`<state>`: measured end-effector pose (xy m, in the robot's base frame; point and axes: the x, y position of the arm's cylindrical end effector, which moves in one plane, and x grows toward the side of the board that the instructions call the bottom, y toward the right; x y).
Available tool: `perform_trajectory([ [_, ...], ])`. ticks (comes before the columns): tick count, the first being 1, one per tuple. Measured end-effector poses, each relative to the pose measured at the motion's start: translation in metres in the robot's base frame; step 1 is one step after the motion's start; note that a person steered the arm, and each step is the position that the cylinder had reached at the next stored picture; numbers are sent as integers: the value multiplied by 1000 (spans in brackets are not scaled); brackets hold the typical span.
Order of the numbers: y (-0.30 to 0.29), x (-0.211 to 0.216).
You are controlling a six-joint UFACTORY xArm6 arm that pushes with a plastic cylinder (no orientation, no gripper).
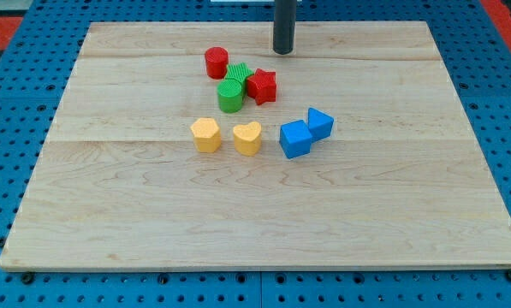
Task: Move the green star along with green circle towards the bottom left
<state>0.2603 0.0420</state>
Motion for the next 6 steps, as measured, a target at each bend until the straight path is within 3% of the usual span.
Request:
perform_trajectory([
  [3,-2,1],
  [6,-43,43],
])
